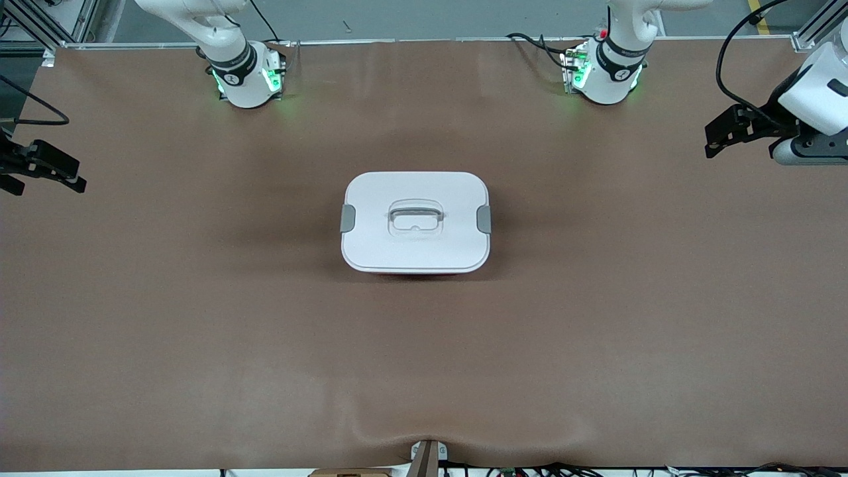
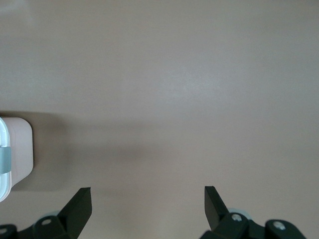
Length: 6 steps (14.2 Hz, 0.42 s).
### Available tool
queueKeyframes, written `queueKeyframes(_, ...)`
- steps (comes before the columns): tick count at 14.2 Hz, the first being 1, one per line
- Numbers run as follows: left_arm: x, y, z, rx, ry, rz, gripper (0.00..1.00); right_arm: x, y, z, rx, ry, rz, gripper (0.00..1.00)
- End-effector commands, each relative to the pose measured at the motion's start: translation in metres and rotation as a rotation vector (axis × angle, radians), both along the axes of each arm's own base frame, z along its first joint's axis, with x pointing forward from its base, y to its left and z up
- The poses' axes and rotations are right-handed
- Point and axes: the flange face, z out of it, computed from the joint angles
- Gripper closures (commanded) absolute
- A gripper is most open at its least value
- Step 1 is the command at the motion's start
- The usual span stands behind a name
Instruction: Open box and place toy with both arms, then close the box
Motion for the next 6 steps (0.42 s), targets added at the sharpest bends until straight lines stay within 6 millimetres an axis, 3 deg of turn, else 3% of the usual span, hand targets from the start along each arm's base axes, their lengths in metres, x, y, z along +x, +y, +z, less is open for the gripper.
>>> queueKeyframes(1,-0.0023,0.0002,0.0074,-0.005,-0.002,-0.029,0.0,-0.0015,-0.0004,0.0058,0.008,-0.006,-0.01,0.0)
queueKeyframes(6,-0.0013,-0.001,0.0052,-0.022,0.003,-0.035,0.0,-0.0009,-0.0004,0.0044,0.008,-0.004,-0.008,0.0)
